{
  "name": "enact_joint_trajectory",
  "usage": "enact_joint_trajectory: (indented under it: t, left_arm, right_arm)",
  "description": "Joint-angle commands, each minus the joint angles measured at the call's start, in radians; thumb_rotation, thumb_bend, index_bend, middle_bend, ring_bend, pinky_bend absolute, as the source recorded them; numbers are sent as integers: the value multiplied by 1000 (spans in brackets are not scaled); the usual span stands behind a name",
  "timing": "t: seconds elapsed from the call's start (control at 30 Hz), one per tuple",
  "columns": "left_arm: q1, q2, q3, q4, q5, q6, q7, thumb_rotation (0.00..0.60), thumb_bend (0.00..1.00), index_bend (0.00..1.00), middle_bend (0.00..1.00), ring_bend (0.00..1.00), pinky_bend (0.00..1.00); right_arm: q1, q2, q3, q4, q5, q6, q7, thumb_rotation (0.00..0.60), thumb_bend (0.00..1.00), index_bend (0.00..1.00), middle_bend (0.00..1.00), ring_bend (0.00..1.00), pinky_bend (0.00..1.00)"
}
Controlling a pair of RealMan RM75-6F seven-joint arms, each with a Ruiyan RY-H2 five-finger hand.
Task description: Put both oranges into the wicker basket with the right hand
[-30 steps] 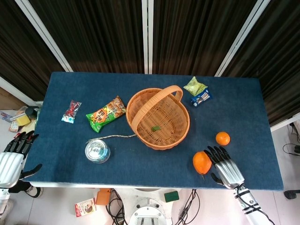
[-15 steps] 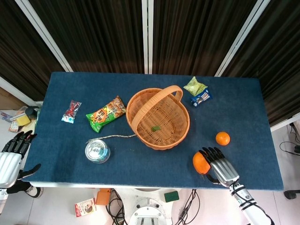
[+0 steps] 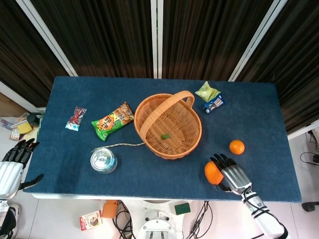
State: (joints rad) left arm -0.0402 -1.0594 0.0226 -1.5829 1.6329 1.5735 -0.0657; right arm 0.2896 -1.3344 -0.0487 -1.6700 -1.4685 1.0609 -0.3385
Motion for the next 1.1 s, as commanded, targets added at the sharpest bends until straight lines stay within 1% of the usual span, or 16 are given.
enact_joint_trajectory:
  t: [0.03, 0.2, 0.27, 0.3, 0.37, 0.47, 0.53, 0.7, 0.83, 1.0, 1.1]
  left_arm:
    - [0, 0, 0, 0, -2, -1, 0, 600, 124, 113, 59, 35, 181]
    - [-2, 0, -1, -3, -5, -7, 1, 600, 124, 117, 58, 35, 182]
    - [-2, 0, -1, -4, -6, -8, 0, 600, 124, 118, 58, 35, 182]
    - [-2, 1, -1, -5, -6, -9, 0, 600, 124, 119, 58, 35, 182]
    - [-2, 1, 0, -6, -7, -11, 1, 600, 124, 119, 59, 35, 182]
    - [-2, 2, 0, -8, -8, -13, 2, 600, 124, 119, 58, 35, 182]
    - [-2, 2, 0, -9, -9, -14, 3, 600, 124, 119, 59, 35, 182]
    - [-3, 2, 0, -10, -10, -16, 3, 600, 124, 120, 59, 35, 182]
    - [-3, 4, 1, -11, -9, -16, -1, 600, 124, 120, 59, 35, 182]
    - [-2, 6, 1, -8, -9, -15, -11, 600, 124, 120, 59, 35, 182]
    - [-2, 8, 1, -8, -8, -14, -15, 600, 124, 120, 58, 35, 182]
  right_arm:
    - [9, 2, 3, -3, 14, -12, -11, 600, 225, 0, 0, 11, 198]
    - [19, 4, -1, 1, 21, -20, -23, 600, 234, 0, 9, 47, 210]
    - [17, -2, -2, 9, 19, -11, -26, 600, 257, 5, 71, 97, 252]
    - [16, -7, -3, 15, 15, -5, -22, 600, 267, 29, 118, 130, 280]
    - [14, -14, -3, 26, 2, 10, -13, 600, 280, 143, 204, 197, 326]
    - [7, -26, -4, 47, -25, 44, 4, 600, 288, 289, 277, 257, 342]
    - [1, -32, -3, 59, -41, 70, 14, 600, 295, 338, 301, 269, 342]
    - [-9, -29, -2, 65, -62, 108, 38, 600, 301, 402, 330, 292, 342]
    - [-14, -10, -1, 50, -80, 136, 63, 600, 301, 408, 328, 294, 342]
    - [-27, 59, 11, -20, -134, 220, 85, 600, 302, 408, 326, 294, 342]
    - [-27, 106, 36, -88, -173, 276, 73, 600, 301, 412, 331, 293, 342]
